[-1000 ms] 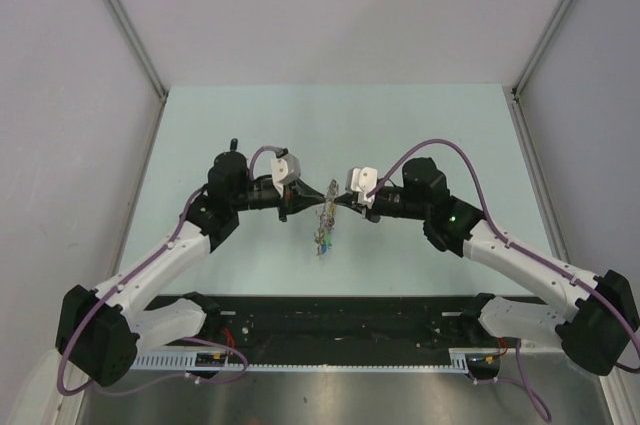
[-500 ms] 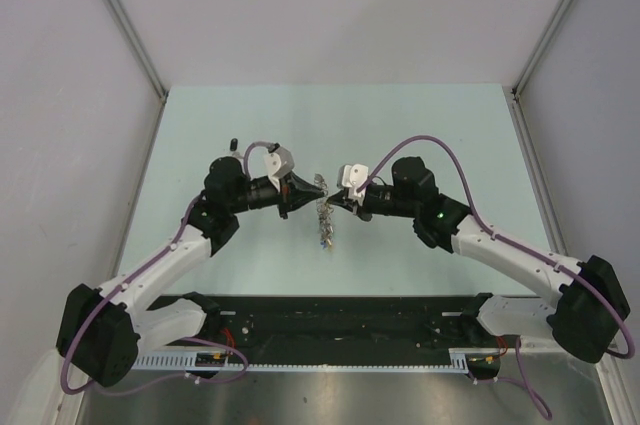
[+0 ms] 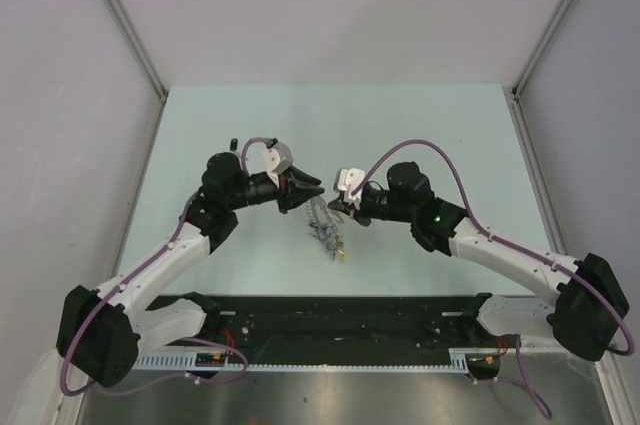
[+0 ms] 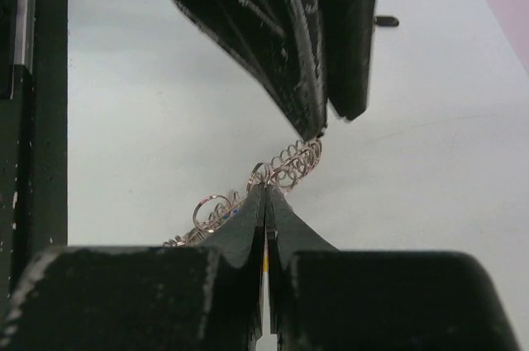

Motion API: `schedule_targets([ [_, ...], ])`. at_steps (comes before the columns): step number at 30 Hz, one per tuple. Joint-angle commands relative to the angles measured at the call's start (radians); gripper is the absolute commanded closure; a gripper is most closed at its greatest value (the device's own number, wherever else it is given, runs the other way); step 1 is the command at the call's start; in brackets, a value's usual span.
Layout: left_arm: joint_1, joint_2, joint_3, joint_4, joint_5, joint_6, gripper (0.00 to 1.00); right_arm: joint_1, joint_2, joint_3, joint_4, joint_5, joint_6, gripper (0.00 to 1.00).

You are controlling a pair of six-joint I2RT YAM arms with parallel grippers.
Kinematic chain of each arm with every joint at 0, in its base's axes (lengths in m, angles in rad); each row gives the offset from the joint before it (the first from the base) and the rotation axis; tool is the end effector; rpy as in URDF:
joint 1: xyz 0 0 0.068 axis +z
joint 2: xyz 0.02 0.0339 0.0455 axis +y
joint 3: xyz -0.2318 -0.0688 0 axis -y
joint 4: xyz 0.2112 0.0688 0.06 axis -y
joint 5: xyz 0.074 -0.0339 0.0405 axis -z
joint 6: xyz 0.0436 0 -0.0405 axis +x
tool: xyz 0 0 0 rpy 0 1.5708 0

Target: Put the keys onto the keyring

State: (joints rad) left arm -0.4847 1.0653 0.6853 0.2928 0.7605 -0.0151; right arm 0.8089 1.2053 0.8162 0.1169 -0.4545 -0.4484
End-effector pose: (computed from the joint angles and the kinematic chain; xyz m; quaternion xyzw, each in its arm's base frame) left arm 0.1907 -0.1344 0.2845 0.4031 0.6075 -0.4203 0.5402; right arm 0.1686 0.2045 0.2750 -0.5665 0.5476 0.2822 0.5474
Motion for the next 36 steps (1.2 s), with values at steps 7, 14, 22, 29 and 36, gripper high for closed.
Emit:
schedule_targets([
  [7,0.026,0.012,0.121,-0.243,0.056,0.268,0.54,0.003,-0.073,0.009,-0.029,0.005,-0.069,1.0],
  [14,0.026,0.012,0.129,-0.402,0.157,0.483,0.45,0.003,-0.079,0.009,-0.04,-0.029,-0.087,1.0],
  [22,0.028,0.022,0.111,-0.434,0.22,0.578,0.44,0.007,-0.087,0.015,-0.046,-0.062,-0.09,1.0],
  [29,0.003,0.068,0.122,-0.435,0.238,0.558,0.51,0.026,-0.081,0.021,-0.046,-0.076,-0.092,1.0],
  [36,-0.029,0.096,0.137,-0.465,0.232,0.567,0.61,0.033,-0.081,0.024,-0.051,-0.072,-0.095,1.0],
])
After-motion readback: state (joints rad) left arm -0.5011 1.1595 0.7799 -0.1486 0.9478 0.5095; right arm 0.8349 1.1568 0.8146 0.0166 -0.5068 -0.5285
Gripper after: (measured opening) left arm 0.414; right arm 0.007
